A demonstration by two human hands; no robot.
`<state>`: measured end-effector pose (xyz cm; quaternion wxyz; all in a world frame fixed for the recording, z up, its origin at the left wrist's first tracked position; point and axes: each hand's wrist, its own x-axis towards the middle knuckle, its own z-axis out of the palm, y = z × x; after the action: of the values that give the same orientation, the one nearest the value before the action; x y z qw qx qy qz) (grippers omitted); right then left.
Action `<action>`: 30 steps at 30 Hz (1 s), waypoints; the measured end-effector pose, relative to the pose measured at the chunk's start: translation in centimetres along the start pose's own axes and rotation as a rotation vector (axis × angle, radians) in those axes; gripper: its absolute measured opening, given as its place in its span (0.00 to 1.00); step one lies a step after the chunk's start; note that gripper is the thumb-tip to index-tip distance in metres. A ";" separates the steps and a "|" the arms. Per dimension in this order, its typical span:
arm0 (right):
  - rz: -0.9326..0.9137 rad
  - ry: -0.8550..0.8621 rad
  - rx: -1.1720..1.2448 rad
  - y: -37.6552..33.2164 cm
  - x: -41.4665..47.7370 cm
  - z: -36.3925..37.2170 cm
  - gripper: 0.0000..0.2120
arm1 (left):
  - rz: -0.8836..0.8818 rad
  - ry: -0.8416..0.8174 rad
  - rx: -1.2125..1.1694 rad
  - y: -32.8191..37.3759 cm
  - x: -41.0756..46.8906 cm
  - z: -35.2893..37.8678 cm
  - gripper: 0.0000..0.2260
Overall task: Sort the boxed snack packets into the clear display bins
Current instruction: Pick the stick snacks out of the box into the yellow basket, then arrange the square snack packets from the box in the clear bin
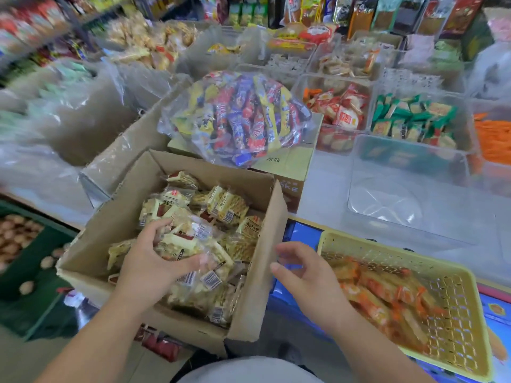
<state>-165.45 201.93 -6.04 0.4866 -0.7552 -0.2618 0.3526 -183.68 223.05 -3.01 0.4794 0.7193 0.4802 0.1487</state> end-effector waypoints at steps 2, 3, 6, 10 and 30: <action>-0.006 -0.150 0.085 -1.8 0.5 2.0 0.24 | -0.076 -0.013 -0.232 0.1 0.3 -0.7 0.40; 0.010 -0.214 0.114 -2.4 0.8 3.1 0.29 | -0.132 -0.036 -0.363 0.0 0.4 -1.0 0.40; 0.087 -0.291 0.181 -3.8 1.5 6.3 0.38 | -0.274 -0.168 -0.600 -0.7 0.8 -1.3 0.34; 0.170 -0.207 0.172 -4.9 1.7 9.2 0.31 | -0.324 -0.251 -0.655 -2.0 1.5 -1.6 0.30; -0.627 0.495 -0.521 -5.6 -0.3 4.7 0.24 | -0.493 -0.616 -0.863 -0.6 4.3 -0.2 0.21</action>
<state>-169.65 206.51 -2.10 0.4119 -0.7980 -0.4328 -0.0792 -181.97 226.77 -4.47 0.8670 0.3361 0.3678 -0.0008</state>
